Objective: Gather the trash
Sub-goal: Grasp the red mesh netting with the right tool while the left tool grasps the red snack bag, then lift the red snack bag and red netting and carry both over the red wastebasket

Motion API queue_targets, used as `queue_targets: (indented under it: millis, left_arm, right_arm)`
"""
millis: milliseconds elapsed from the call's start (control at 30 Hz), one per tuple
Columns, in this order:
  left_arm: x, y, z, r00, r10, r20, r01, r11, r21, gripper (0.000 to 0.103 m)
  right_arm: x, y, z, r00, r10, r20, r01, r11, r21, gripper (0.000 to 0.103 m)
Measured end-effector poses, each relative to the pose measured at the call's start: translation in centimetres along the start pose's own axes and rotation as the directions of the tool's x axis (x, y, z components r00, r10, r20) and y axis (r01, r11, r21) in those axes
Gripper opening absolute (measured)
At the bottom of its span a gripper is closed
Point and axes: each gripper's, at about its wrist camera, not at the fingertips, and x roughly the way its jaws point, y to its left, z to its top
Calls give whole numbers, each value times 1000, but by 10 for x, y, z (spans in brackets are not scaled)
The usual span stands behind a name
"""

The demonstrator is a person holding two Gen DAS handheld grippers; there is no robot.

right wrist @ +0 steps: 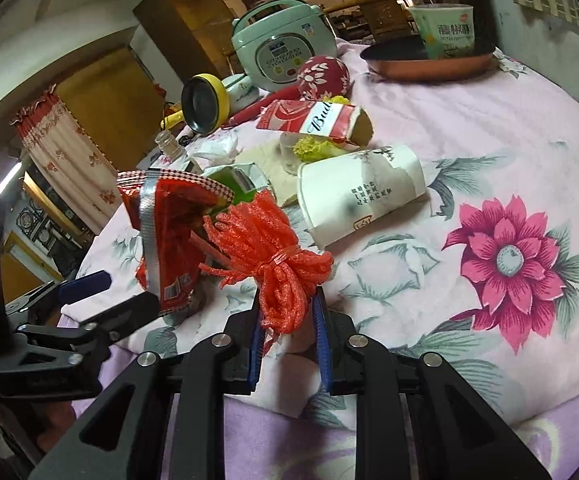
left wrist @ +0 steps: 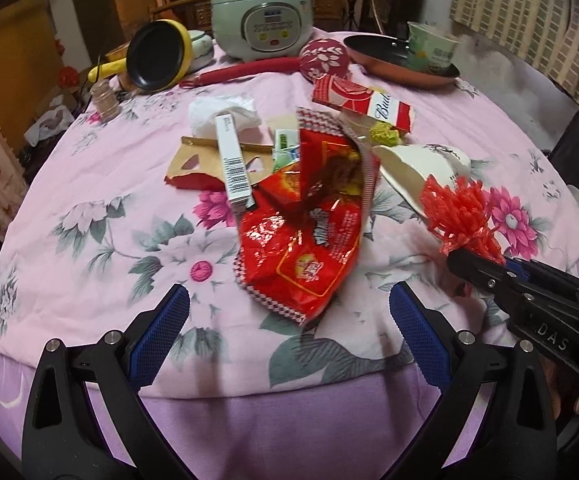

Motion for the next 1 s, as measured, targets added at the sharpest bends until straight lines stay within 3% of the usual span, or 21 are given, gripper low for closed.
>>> queue_targets:
  millis: [233, 300, 367, 433, 667, 900, 1000]
  left_arm:
    - [33, -2, 16, 998, 48, -35, -49, 999, -8, 95]
    - [37, -1, 19, 998, 52, -44, -52, 999, -6, 89]
    - [40, 1, 22, 998, 38, -53, -39, 999, -14, 70]
    - [43, 4, 23, 997, 26, -68, -28, 999, -25, 59]
    - [16, 9, 20, 998, -59, 8, 60, 997, -49, 35]
    - [-24, 23, -6, 988, -137, 65, 144, 983, -114, 33]
    - [-39, 34, -22, 988, -133, 78, 143, 979, -146, 33]
  right_arm:
    - [-4, -1, 0, 1000, 15, 22, -15, 1000, 5, 23]
    - [-6, -2, -2, 1000, 18, 25, -19, 1000, 7, 23]
    - [-6, -2, -3, 999, 23, 23, -23, 1000, 5, 23]
    - [-5, -2, -2, 999, 27, 22, -27, 1000, 2, 23]
    - [-4, -3, -2, 999, 36, 16, -36, 999, 12, 23]
    - [-5, -5, -1, 999, 42, 23, -43, 999, 22, 23]
    - [-5, -7, -1, 999, 40, 26, -41, 999, 33, 23]
